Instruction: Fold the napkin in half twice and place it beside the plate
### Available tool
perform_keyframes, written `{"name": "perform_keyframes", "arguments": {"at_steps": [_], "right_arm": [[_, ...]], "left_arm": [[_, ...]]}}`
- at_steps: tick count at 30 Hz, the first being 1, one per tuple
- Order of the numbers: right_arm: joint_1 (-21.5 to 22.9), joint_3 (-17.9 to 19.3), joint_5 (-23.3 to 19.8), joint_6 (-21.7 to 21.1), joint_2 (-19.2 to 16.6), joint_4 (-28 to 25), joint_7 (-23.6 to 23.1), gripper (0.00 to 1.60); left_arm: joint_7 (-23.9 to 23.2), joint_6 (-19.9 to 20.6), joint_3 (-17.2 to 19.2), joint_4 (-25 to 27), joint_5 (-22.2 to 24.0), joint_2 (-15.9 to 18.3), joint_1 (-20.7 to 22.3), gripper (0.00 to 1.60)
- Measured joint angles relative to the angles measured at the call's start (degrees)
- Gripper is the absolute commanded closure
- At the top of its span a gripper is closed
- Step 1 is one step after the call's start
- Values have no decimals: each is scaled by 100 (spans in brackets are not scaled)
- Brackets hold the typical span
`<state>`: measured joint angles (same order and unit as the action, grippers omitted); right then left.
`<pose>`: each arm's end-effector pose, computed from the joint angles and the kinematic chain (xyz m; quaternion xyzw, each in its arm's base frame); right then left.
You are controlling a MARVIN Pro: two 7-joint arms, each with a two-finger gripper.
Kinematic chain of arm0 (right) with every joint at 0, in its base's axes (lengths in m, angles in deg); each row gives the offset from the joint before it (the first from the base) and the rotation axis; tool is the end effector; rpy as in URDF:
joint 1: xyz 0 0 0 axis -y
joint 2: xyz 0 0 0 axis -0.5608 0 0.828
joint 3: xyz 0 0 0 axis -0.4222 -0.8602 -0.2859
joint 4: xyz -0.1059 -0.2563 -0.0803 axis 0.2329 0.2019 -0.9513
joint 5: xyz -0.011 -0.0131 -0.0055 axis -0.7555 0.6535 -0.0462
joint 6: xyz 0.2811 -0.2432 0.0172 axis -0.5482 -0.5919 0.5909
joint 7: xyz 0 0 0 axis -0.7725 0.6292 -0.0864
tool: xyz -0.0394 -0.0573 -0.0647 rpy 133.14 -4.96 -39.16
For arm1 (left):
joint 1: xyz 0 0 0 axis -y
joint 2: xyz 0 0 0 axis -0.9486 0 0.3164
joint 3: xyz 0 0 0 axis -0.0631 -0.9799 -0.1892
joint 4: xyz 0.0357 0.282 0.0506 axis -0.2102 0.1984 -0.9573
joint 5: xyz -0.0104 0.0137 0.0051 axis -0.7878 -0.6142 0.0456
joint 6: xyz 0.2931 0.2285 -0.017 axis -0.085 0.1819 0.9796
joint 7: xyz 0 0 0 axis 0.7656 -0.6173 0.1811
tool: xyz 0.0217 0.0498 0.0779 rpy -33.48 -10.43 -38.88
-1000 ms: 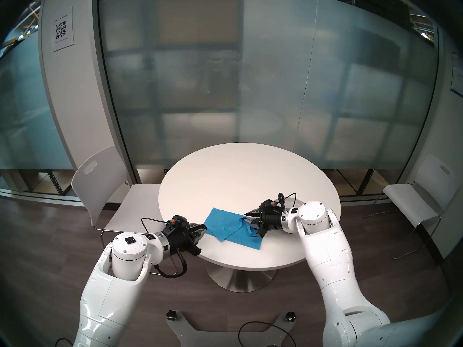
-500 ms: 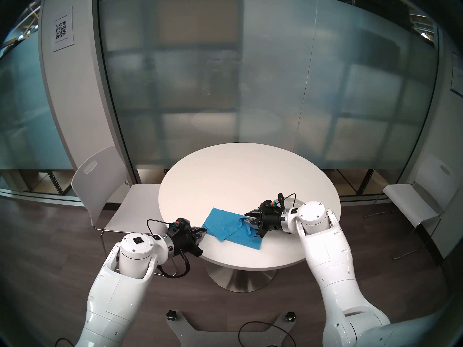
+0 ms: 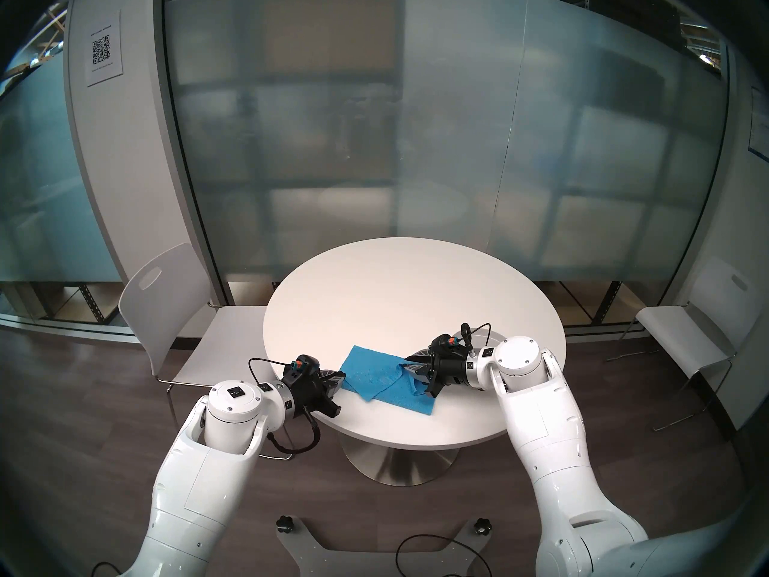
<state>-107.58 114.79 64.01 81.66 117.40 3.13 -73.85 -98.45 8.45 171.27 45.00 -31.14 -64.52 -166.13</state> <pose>0.5163 0.0364 -0.3340 -0.7193 -0.4782 -0.4636 0.1977 0.4342 -0.0037 -0.3435 0.8038 -0.2836 0.4977 0.1605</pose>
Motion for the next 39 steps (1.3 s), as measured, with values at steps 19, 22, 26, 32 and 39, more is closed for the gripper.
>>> {"name": "perform_keyframes", "arguments": {"at_steps": [19, 22, 26, 32, 39], "right_arm": [[-20, 16, 0, -1, 0, -3, 1, 79], [-20, 18, 0, -1, 0, -3, 1, 80], [-20, 18, 0, -1, 0, -3, 0, 80], [-17, 15, 0, -6, 0, 2, -7, 80], [-14, 13, 5, -6, 0, 18, -11, 77]], "left_arm": [[83, -80, -55, -250, -25, 81, 83, 134], [78, -100, -58, -281, -25, 107, 84, 136], [50, -123, -84, -317, -34, 141, 83, 135], [27, -140, -133, -354, -74, 172, 81, 142], [24, -140, -178, -384, -128, 194, 83, 145]]}}
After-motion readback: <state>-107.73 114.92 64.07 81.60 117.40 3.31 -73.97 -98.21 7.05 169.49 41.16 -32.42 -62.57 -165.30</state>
